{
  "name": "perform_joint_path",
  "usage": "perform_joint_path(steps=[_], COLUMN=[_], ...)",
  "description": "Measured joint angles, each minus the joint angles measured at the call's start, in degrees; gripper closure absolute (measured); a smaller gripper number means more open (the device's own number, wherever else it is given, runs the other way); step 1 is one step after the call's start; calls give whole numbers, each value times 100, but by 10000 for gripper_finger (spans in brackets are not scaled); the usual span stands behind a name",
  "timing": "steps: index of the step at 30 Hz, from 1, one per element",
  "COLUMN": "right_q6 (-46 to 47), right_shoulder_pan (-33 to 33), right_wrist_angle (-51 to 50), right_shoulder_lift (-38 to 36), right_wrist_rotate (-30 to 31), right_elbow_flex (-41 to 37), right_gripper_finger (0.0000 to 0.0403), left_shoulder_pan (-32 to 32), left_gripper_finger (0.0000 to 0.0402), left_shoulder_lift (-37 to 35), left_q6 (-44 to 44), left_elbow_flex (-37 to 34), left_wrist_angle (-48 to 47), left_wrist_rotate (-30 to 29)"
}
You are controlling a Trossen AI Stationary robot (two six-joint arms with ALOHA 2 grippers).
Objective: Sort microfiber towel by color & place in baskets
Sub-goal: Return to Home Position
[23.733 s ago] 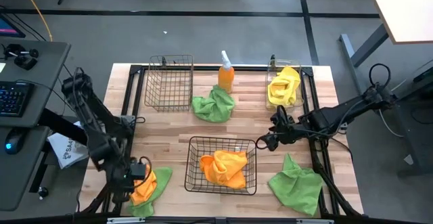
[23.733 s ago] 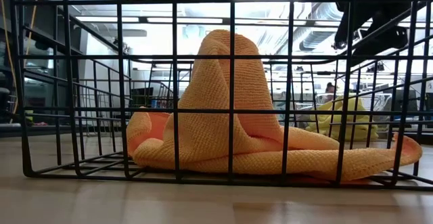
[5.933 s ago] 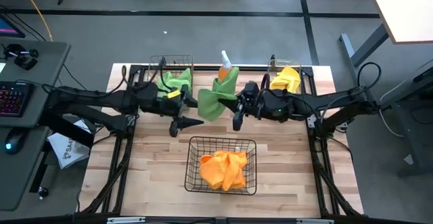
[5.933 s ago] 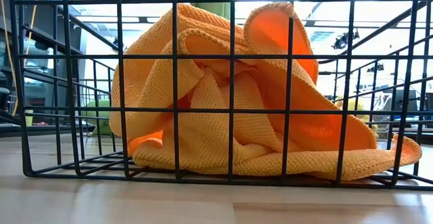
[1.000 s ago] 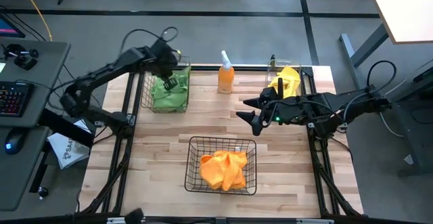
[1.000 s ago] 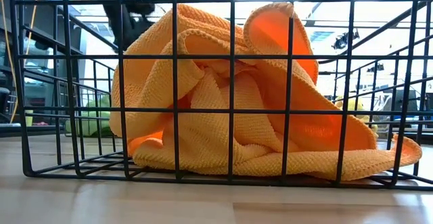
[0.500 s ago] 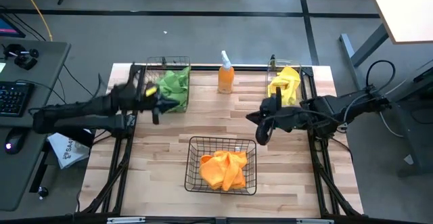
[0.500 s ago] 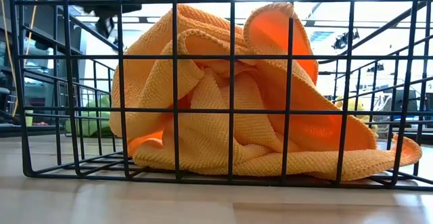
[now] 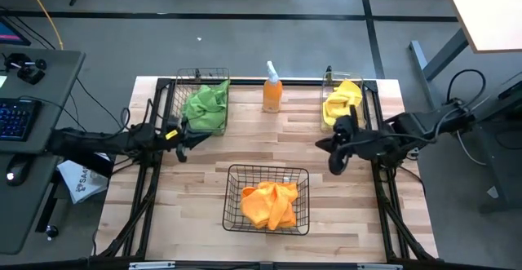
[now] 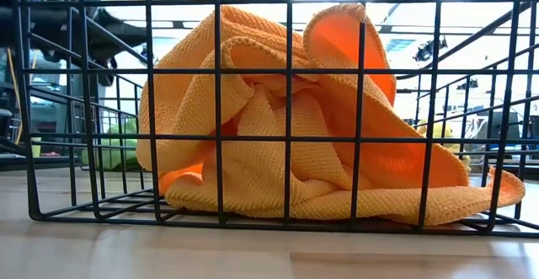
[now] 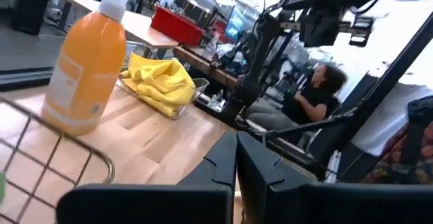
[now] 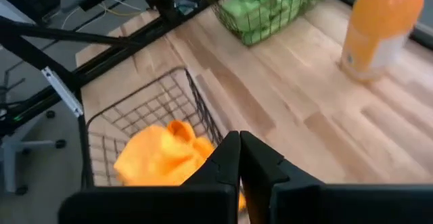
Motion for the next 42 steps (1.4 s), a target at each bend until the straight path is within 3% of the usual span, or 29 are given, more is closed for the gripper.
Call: perform_joint_path(steps=[5, 9, 12, 16, 19, 22, 26, 31, 34, 38, 42], right_q6=[598, 925, 1051, 614, -91, -695, -1234, -1562, -1349, -758, -786], right_shoulder_pan=[424, 753, 851, 528, -193, -1181, -2210, -2555, -2393, -1961, -1543], right_wrist_angle=[-509, 53, 1511, 4654, 6592, 7561, 7915, 7881, 7861, 7911, 7935], right_shoulder_lift=[-156, -268, -385, -443, -449, -571, -1006, -1888, -2522, -3349, -3913], right_wrist_rotate=[132, 174, -174, -572, -1037, -1778, -2782, -3455, -3440, -3021, -2587], right_elbow_flex=[-11, -687, -1823, -3498, -4382, -4884, -5245, -5787, -6316, -7006, -7258], right_gripper_finger=[402, 402, 402, 403, 403, 403, 403, 403, 403, 403, 403], left_shoulder_pan=[35, 35, 33, 33, 33, 33, 33, 33, 33, 33, 33], left_gripper_finger=[401, 401, 401, 401, 401, 401, 401, 401, 401, 401, 401], left_shoulder_lift=[-551, -740, -746, -742, -742, -739, -738, -738, -738, -738, -738], left_q6=[-269, -277, -376, -407, -407, -408, -408, -408, -408, -408, -408], left_elbow_flex=[-245, -243, -243, -243, -242, -243, -241, -241, -241, -241, -241], left_wrist_angle=[-266, -292, -301, -353, -353, -356, -358, -369, -373, -375, -375], left_wrist_rotate=[107, 214, 216, 227, 236, 236, 236, 236, 236, 236, 236])
